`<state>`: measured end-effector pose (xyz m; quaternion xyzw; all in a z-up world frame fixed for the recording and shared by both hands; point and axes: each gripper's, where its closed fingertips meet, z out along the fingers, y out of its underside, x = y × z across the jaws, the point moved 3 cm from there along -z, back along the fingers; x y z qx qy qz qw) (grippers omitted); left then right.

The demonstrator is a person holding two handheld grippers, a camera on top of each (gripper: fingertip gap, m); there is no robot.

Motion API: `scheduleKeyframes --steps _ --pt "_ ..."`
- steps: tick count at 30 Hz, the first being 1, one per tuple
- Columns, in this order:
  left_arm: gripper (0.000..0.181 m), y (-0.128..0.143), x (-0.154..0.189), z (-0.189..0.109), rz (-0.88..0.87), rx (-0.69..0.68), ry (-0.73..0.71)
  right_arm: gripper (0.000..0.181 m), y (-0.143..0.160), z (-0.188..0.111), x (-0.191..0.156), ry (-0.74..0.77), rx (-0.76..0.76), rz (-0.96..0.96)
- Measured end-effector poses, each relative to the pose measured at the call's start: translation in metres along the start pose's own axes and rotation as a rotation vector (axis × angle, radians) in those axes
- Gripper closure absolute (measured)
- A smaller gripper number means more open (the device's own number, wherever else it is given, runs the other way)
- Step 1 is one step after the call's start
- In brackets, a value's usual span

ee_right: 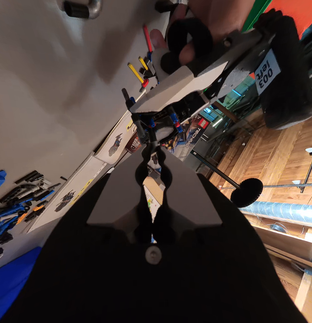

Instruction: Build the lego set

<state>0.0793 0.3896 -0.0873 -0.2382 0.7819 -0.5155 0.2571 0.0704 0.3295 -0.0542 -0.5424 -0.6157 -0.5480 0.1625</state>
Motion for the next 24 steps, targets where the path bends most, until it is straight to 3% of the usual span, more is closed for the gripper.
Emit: scheduleKeyframes --steps 12,24 --pt "0.094 0.007 0.001 0.002 -0.099 -0.017 0.073 0.175 -0.004 0.006 0.000 -0.025 0.020 -0.091" --pt "0.094 0.006 0.011 0.002 -0.321 -0.021 0.251 0.175 -0.003 0.005 0.005 -0.021 0.079 -0.212"
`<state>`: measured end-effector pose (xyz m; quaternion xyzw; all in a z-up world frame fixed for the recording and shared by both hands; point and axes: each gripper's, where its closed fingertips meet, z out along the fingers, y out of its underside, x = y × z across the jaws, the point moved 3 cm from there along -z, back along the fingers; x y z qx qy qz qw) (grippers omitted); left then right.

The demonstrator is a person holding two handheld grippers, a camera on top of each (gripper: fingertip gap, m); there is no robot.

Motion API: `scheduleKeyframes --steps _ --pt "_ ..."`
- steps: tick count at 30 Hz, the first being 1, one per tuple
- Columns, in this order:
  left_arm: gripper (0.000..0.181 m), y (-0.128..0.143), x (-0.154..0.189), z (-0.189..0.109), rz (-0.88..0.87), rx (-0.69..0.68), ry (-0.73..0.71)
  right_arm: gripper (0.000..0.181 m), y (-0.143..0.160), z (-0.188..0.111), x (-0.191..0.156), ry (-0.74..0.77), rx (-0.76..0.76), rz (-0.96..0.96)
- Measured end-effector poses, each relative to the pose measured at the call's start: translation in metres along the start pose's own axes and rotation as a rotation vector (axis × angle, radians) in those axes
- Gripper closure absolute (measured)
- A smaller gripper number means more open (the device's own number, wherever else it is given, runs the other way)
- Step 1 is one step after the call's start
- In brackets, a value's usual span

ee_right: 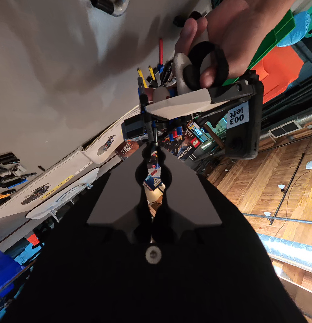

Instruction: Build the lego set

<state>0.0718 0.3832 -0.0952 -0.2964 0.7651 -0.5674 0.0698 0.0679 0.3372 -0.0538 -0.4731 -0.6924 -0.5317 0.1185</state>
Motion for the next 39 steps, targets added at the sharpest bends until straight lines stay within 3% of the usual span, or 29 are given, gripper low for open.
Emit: scheduleKeyframes --steps 9,30,36,39 --pt "0.094 0.003 -0.006 0.001 -0.092 -0.021 -0.015 0.175 0.003 0.004 -0.002 -0.033 -0.049 -0.025" --pt "0.094 0.006 -0.011 0.003 -0.108 -0.046 -0.047 0.175 0.003 0.009 -0.010 -0.088 -0.118 0.007" --pt "0.094 0.004 -0.014 -0.001 -0.039 -0.051 -0.098 0.174 0.025 0.013 -0.020 -0.120 -0.199 0.248" --pt "0.094 0.007 -0.014 -0.004 0.032 -0.105 -0.134 0.175 0.015 0.008 -0.061 -0.355 -0.127 0.578"
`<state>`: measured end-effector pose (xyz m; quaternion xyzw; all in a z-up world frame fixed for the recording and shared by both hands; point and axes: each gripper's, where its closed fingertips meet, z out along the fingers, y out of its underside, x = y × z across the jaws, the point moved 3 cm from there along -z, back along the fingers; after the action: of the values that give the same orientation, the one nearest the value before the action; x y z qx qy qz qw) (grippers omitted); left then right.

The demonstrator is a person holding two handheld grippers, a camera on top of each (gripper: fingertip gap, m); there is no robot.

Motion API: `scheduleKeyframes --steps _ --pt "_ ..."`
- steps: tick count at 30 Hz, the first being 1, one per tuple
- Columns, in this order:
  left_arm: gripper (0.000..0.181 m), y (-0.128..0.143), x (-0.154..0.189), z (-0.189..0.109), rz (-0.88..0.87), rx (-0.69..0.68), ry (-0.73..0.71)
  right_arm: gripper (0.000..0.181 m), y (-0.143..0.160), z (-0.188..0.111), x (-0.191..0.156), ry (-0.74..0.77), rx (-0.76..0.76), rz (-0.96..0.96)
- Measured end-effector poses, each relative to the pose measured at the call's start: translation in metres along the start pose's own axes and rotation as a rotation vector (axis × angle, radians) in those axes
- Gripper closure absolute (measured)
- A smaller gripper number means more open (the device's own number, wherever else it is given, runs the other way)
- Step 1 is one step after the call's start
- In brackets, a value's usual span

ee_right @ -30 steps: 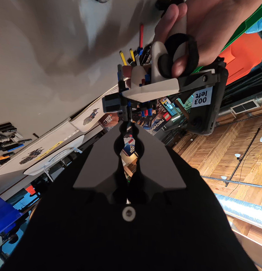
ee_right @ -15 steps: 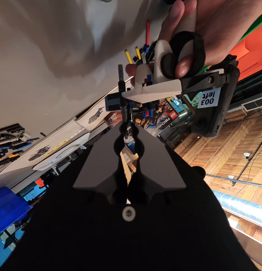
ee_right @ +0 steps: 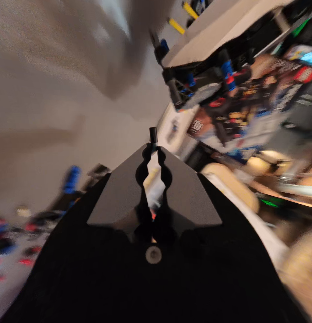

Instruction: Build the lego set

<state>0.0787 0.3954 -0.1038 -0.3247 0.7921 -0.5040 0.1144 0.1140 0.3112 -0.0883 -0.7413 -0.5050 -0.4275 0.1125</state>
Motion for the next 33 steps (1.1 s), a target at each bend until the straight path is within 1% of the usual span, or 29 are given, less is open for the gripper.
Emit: scheduleKeyframes --steps 1,3,7,11,13,15,16,18,20,22,23,24,25,27,30,33 --pt "0.094 0.001 -0.002 -0.001 0.021 -0.015 -0.021 0.175 -0.006 -0.002 -0.015 -0.075 0.082 0.112" --pt "0.094 0.002 -0.007 -0.004 0.050 -0.029 -0.057 0.175 -0.020 -0.010 -0.038 -0.191 0.199 0.273" --pt "0.094 0.001 -0.011 -0.003 0.010 -0.009 -0.053 0.175 -0.042 -0.026 -0.062 -0.350 0.385 0.508" --pt "0.094 0.004 -0.009 0.001 0.007 -0.016 -0.038 0.174 -0.051 -0.030 -0.081 -0.524 0.460 0.642" --pt "0.094 0.003 -0.006 0.002 0.010 -0.011 -0.032 0.174 -0.053 -0.030 -0.087 -0.586 0.497 0.681" --pt "0.094 0.002 -0.004 0.002 0.017 -0.008 -0.029 0.174 -0.055 -0.032 -0.087 -0.611 0.530 0.710" --pt "0.094 0.002 -0.003 0.002 0.019 -0.006 -0.027 0.172 -0.057 -0.034 -0.087 -0.626 0.547 0.721" --pt "0.094 0.001 -0.002 0.002 0.016 -0.004 -0.019 0.157 -0.058 -0.034 -0.089 -0.683 0.558 0.773" --pt "0.094 0.001 -0.002 0.002 0.012 -0.003 -0.017 0.162 -0.055 -0.035 -0.088 -0.748 0.581 0.892" --pt "0.094 0.002 -0.001 0.002 0.012 -0.006 -0.013 0.170 -0.050 -0.038 -0.083 -0.825 0.639 1.060" --pt "0.094 0.002 -0.001 0.002 0.013 -0.006 -0.012 0.168 -0.049 -0.041 -0.082 -0.877 0.672 1.133" --pt "0.094 0.002 0.000 0.002 0.012 -0.006 -0.009 0.165 -0.046 -0.040 -0.084 -0.915 0.670 1.190" --pt "0.094 0.002 0.001 0.002 0.012 -0.006 -0.004 0.165 -0.043 -0.037 -0.087 -0.928 0.645 1.211" --pt "0.094 0.002 0.002 0.003 0.009 -0.007 0.006 0.166 -0.043 -0.034 -0.093 -0.895 0.610 1.188" --pt "0.094 0.004 0.004 0.005 0.011 -0.017 0.013 0.165 -0.049 -0.032 -0.090 -0.851 0.586 1.181" --pt "0.094 0.005 0.007 0.006 0.021 -0.025 0.017 0.166 -0.055 -0.032 -0.088 -0.764 0.526 1.100"
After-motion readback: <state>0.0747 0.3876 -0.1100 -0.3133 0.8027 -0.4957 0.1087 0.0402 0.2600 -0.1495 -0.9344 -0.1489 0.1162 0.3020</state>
